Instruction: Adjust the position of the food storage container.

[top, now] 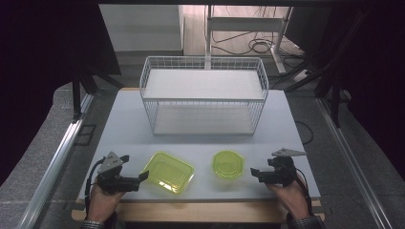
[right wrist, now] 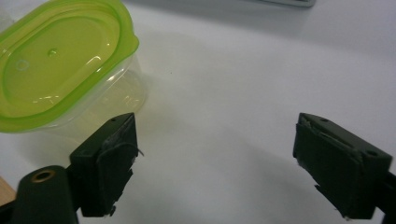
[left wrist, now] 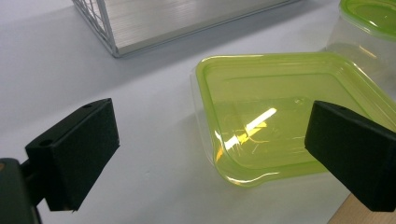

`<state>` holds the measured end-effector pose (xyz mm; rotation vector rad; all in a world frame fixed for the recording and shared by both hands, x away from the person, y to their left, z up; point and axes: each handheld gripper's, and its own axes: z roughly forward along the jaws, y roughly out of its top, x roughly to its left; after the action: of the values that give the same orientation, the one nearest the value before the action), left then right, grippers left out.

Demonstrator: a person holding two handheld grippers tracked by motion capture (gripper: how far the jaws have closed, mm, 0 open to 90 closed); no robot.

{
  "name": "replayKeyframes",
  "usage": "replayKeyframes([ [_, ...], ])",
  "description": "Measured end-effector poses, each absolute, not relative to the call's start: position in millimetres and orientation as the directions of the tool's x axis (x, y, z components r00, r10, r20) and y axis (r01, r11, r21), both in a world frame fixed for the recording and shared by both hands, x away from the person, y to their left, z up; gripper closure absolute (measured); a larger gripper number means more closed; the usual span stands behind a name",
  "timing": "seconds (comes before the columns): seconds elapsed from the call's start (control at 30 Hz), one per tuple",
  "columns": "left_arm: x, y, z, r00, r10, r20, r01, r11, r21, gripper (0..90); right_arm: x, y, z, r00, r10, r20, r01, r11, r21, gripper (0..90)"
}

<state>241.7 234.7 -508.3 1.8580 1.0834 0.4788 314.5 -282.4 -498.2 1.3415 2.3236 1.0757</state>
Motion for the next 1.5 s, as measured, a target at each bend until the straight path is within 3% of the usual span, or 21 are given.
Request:
replayKeyframes([
  [0.4, 241, 238, -509, 0.529, 0.845, -0.076, 0.462, -0.212, 0.861, 3.1, 313, -285, -495, -0.553, 0.819, 0.155, 0.631, 0.290, 0.720, 24.1],
  [0.8, 242, 240, -511, 0.512, 0.856, -0.075, 0.466, -0.203, 0.861, 2.7, 310, -283, -489, -0.560, 0.816, 0.143, 0.619, 0.297, 0.727, 38.8],
  [1.27, 242, 241, -512, 0.501, 0.863, -0.064, 0.465, -0.206, 0.861, 2.7, 308, -267, -467, -0.619, 0.777, 0.112, 0.587, 0.362, 0.724, 76.2],
  [1.5, 242, 241, -512, 0.500, 0.864, -0.054, 0.464, -0.215, 0.859, 2.7, 307, -250, -455, -0.663, 0.736, 0.136, 0.567, 0.376, 0.733, 89.2],
])
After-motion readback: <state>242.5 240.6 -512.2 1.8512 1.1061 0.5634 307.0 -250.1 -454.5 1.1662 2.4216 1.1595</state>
